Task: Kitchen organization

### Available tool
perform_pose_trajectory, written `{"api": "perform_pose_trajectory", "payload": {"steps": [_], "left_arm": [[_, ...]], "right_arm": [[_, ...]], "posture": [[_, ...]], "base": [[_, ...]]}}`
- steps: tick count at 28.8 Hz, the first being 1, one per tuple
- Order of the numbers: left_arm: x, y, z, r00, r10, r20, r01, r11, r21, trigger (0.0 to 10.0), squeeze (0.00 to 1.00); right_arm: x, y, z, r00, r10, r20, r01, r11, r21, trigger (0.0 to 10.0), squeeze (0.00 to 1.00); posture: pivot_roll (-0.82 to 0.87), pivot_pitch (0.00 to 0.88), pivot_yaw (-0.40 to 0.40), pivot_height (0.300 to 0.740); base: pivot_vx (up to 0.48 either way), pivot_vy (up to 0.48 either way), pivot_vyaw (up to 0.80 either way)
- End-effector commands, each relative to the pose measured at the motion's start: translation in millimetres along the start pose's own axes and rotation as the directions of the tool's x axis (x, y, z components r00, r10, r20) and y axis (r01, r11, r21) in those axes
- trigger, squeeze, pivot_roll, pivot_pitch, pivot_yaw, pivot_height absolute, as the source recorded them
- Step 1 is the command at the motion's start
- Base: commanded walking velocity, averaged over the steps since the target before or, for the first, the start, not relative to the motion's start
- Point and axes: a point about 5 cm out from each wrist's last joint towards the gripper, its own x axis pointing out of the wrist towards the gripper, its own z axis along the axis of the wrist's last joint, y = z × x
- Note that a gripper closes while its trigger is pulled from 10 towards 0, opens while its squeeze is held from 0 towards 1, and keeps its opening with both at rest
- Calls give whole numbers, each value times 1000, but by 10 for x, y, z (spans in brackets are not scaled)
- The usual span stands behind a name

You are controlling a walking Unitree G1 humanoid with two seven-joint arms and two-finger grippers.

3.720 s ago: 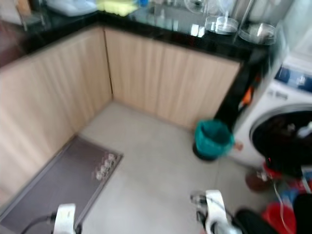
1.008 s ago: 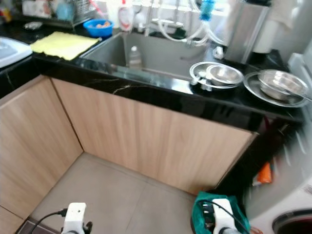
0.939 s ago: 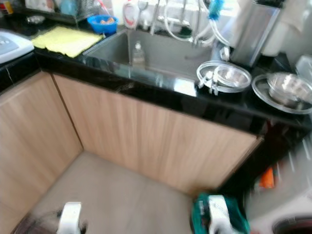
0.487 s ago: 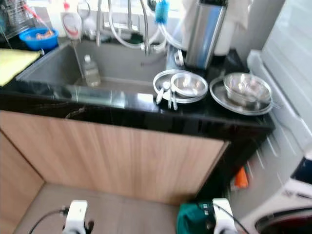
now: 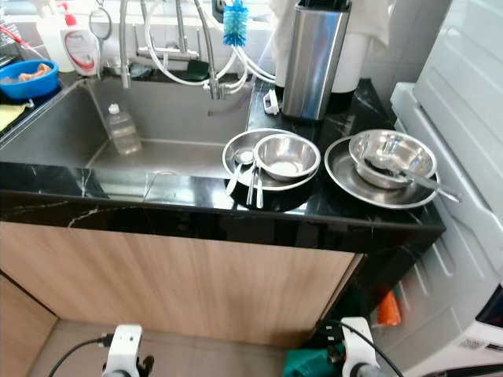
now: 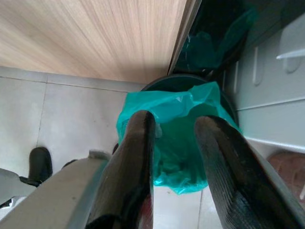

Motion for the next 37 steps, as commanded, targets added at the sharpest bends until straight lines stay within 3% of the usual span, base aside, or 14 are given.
{"api": "perform_pose_trajectory", "payload": {"steps": [1,11,17,37], "left_arm": [[-19,21,-91,999,3,-34,-3,1000,-3,10000,0],[-19,14,-94,999,-2,-36,1,999,-33,10000,0],[-18,16,-90,999,-1,-36,0,999,-39,10000,0],[-20,36,-95,999,17,-35,-19,998,-66,10000,0]], "right_arm": [[4,15,3,1000,4,5,-4,1000,20,10000,0],[4,11,3,1000,-2,2,2,1000,26,10000,0],[5,7,13,1000,-16,14,15,999,39,10000,0],[10,31,30,999,-8,39,6,998,55,10000,0]], "posture": [[-35,0,-45,706],[-37,0,-46,706],[-39,0,-46,706],[-32,0,-39,706]], "base": [[0,0,0],[0,245,0],[0,377,-656],[0,356,0]]}}
